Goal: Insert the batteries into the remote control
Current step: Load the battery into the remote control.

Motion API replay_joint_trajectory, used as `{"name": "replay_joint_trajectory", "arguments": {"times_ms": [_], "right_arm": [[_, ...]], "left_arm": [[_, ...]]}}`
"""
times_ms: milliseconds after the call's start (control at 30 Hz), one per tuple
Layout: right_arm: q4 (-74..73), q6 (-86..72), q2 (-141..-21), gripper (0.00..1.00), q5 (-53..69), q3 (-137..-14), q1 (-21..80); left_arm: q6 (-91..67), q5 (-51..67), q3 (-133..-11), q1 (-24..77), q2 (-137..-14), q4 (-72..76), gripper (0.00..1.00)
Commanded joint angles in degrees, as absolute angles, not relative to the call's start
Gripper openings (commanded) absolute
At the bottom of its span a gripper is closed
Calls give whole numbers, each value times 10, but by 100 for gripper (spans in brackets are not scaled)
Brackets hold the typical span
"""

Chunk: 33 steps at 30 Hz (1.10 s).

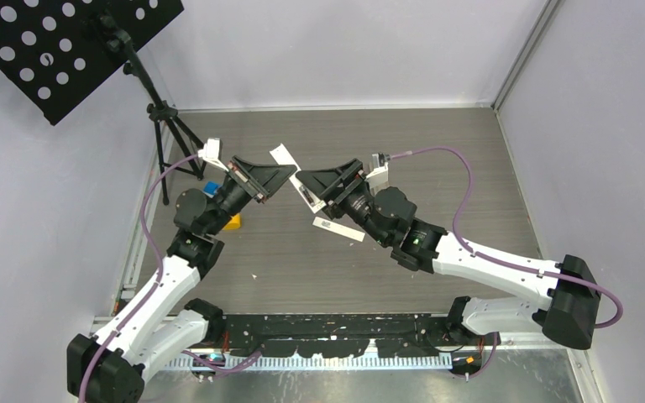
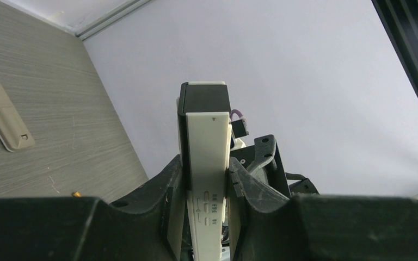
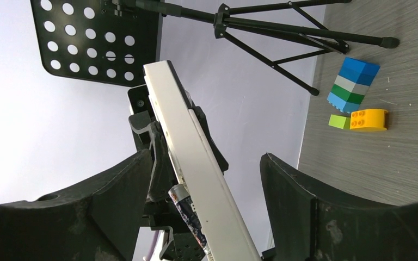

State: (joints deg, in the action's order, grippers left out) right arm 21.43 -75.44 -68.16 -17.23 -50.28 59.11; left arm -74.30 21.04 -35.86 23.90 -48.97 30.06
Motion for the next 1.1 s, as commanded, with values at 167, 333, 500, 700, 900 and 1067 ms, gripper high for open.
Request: {"name": "replay_joint_trajectory", "arguments": {"times_ms": [167,333,500,700,900,1067], "right_arm": [[250,-754,-672,64,-161,-504,589],[256,-747,-677,50,-145,-502,588],[260,-734,-677,40,-133,-497,586],[256,-690,-668,35,-144,-480,586],[283,-632,-654,33,-153,-460,586],[339,-574,-655,31,-135,-433,585]], "left_arm": [[-731,211,-371,237,-496,348,0],[-739,206,-381,237,-501,348,0],[-757,204,-393,237,-509,345,0],[-799,200,-391,237,-519,351,0],[-823,198,-385,237,-523,348,0],[-868,202,-374,237,-542,380,0]]}}
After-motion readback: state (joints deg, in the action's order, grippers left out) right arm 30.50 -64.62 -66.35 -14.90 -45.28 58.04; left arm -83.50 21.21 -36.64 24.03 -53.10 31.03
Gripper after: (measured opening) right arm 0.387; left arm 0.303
